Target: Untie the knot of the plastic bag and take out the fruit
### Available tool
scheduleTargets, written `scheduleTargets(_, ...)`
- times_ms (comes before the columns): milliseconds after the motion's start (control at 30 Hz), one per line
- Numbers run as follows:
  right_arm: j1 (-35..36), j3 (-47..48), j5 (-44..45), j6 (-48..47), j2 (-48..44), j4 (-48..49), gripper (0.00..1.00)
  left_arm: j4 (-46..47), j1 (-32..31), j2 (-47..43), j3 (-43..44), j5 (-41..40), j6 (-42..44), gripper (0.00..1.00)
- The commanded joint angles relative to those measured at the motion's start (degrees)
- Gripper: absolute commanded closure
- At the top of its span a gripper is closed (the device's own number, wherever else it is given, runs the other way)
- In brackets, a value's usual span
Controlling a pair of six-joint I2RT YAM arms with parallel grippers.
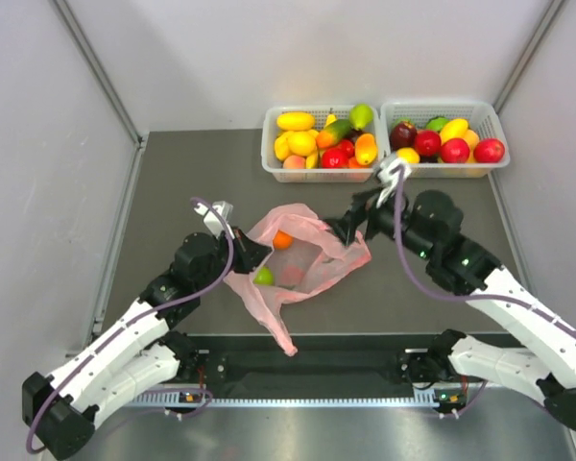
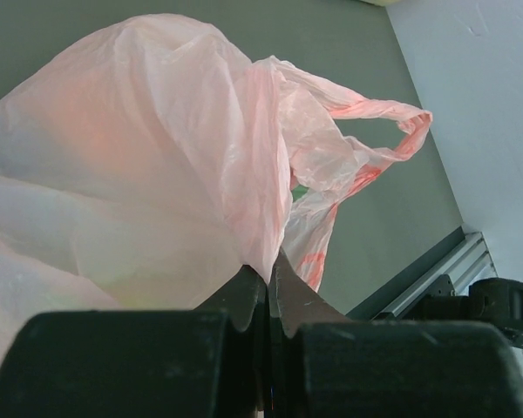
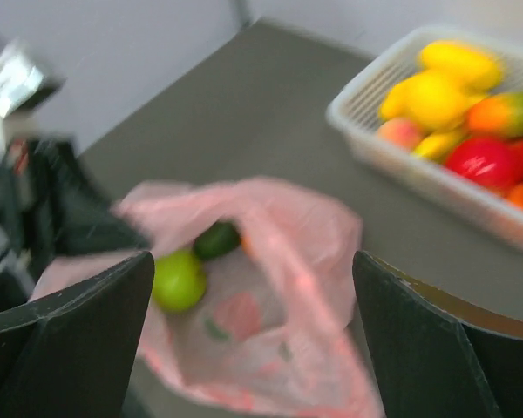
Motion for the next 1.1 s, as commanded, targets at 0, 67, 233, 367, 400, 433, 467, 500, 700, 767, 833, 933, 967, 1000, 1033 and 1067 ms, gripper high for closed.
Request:
scheduleTargets(0,7.85,-6.11,1.72,0.67,-0.91,-2.75,0.07,4.87,-0.18,2.84,4.0,1.7,0.29,1.0)
scheduleTargets(67,11.46,-11.02,3.68,2.42,-0.65,0.67,0.08,5.22,-0.18,4.42,5.58,1.96,0.37,1.0)
scheduleTargets(233,15.51,-17.01,6.84,5.15,5.76,15.15,0.13,5.49,-0.18,5.31,7.96,1.35,0.81,1.0)
scheduleTargets(367,18.32,-17.63,8.6,6.3,15.67,25.63,0.13,4.09,-0.18,4.35,9.1,0.38,0.99,1.0)
scheduleTargets(400,19.02,-17.55,11.13,6.73,17.35,27.65,0.13,3.56,-0.18,4.17,9.19,0.12,1.08,1.0)
scheduleTargets(433,19.73,-17.54,11.67,7.43,19.11,30.1,0.13,3.38,-0.18,3.99,9.63,0.03,1.34,1.0)
scheduleTargets(467,19.91,-17.46,12.9,8.05,22.52,33.87,0.12,3.21,-0.18,3.82,9.81,-0.15,1.34,1.0)
scheduleTargets(500,20.17,-17.28,16.91,9.19,24.3,36.08,0.11,2.86,-0.18,3.9,10.07,0.03,1.52,1.0)
scheduleTargets(700,20.26,-11.49,26.5,10.77,39.5,42.96,0.05,2.77,-0.18,5.83,13.76,3.71,1.17,1.0)
scheduleTargets(767,20.17,-9.38,30.11,11.65,43.19,43.57,0.02,2.77,-0.18,6.28,15.34,5.56,1.34,1.0)
scheduleTargets(833,20.17,-8.49,35.75,12.01,44.96,44.71,0.0,2.68,-0.27,6.45,16.57,6.53,1.43,1.0)
scheduleTargets(933,20.17,-7.01,39.71,11.22,47.08,44.46,0.0,2.59,-0.27,6.45,17.19,8.81,1.08,1.0)
scheduleTargets(967,20.17,-6.65,40.24,10.96,47.6,43.85,0.0,2.5,-0.27,6.37,17.19,10.12,1.17,1.0)
scheduleTargets(1000,20.17,-6.39,41.81,11.04,47.61,43.14,0.0,2.24,-0.36,6.45,17.28,10.57,1.17,1.0)
scheduleTargets(1033,20.17,-5.86,42.52,10.96,47.78,42.01,0.0,2.15,-0.36,6.45,17.02,10.75,1.17,1.0)
scheduleTargets(1067,20.09,-5.59,43.57,10.78,48.22,41.3,0.0,1.98,-0.36,6.28,16.75,10.93,1.08,1.0)
